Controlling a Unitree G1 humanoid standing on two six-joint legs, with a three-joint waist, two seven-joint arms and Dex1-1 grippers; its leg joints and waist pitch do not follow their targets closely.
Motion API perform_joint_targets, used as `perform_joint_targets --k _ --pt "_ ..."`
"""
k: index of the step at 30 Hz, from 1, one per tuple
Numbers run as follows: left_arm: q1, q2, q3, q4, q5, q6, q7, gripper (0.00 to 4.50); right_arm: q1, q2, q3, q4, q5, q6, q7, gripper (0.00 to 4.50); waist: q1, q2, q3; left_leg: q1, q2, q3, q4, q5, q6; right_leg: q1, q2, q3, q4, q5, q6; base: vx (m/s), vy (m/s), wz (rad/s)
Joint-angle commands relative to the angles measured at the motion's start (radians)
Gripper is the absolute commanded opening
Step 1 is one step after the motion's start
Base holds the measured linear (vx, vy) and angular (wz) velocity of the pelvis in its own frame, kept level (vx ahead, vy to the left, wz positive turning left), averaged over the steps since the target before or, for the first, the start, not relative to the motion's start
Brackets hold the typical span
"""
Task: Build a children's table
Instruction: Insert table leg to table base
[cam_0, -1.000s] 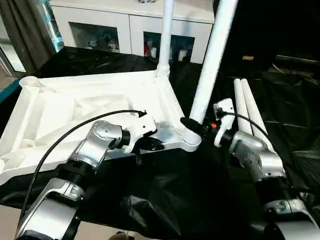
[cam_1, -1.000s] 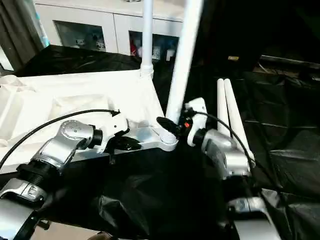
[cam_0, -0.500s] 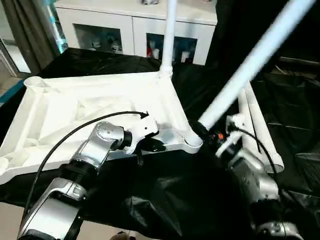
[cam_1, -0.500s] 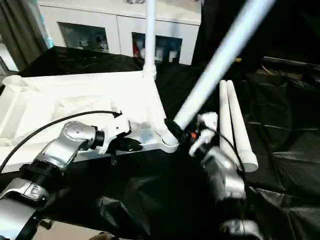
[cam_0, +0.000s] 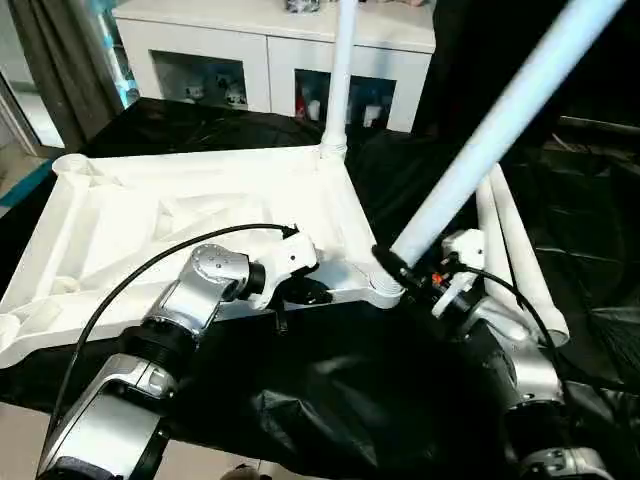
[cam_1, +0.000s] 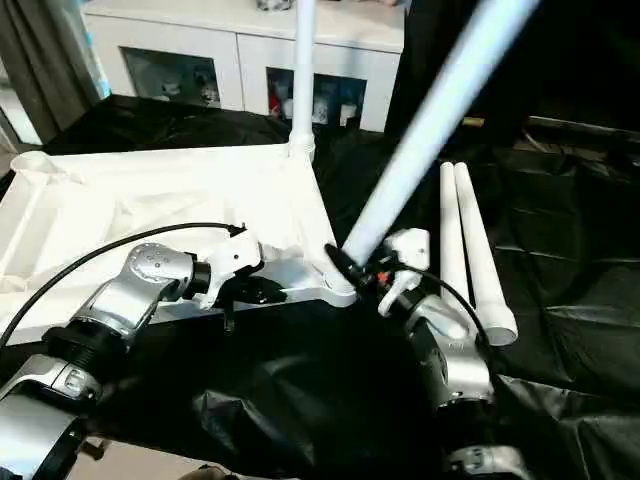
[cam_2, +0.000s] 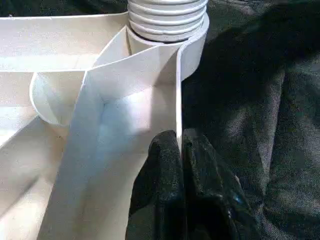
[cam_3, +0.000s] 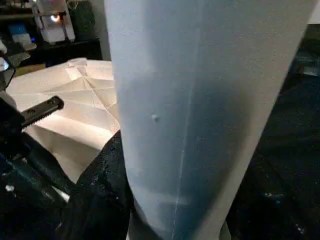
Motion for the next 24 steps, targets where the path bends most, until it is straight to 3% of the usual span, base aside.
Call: perform_joint_targets --k 1,11,12,20,21,24 --pt "-0.018 0.007 0.023 0.008 -0.006 -0.013 0.033 0.0 0.021 -0.016 0.05 0.052 -0.042 0.041 0.034 1.91 -0.002 -0.011 -0.062 0.023 0.076 -0.036 -0.073 -0.114 0.063 0.037 -0.09 0.047 -0.075 0.045 -0.282 0.0 0.0 0.0" --pt "-0.009 0.014 0.016 -0.001 -0.012 -0.032 -0.001 0.0 -0.057 -0.032 0.071 0.134 -0.026 0.109 0.123 1.91 -0.007 -0.008 -0.061 0.021 0.075 -0.035 -0.072 -0.108 0.077 0.035 -0.09 0.047 -0.077 0.035 -0.29 0.0 0.0 0.0" --pt "-0.001 0.023 0.005 -0.016 -0.013 -0.046 -0.032 0.0 -0.1 -0.045 0.074 0.189 -0.03 0.127 0.177 1.91 -0.009 -0.011 -0.061 0.02 0.075 -0.035 -0.072 -0.106 0.079 0.036 -0.091 0.047 -0.076 0.039 -0.292 0.0 0.0 0.0" --pt "0.005 0.052 -0.02 -0.043 -0.005 -0.069 -0.091 0.0 -0.151 -0.083 0.112 0.247 -0.056 0.112 0.292 1.91 -0.017 -0.016 -0.063 0.02 0.078 -0.032 -0.07 -0.096 0.097 0.035 -0.089 0.043 -0.07 0.078 -0.312 0.0 0.0 0.0" --pt "-0.001 0.063 -0.025 -0.038 -0.003 -0.085 -0.109 0.0 -0.162 -0.092 0.125 0.253 -0.064 0.11 0.327 1.91 -0.018 -0.019 -0.062 0.02 0.079 -0.032 -0.071 -0.102 0.096 0.034 -0.087 0.043 -0.071 0.068 -0.312 0.0 0.0 0.0" --pt "-0.012 0.079 -0.034 -0.03 0.0 -0.116 -0.145 0.0 -0.177 -0.103 0.143 0.27 -0.079 0.096 0.383 1.91 -0.016 -0.017 -0.06 0.023 0.083 -0.032 -0.074 -0.132 0.078 0.03 -0.088 0.043 -0.073 0.034 -0.311 0.0 0.0 0.0"
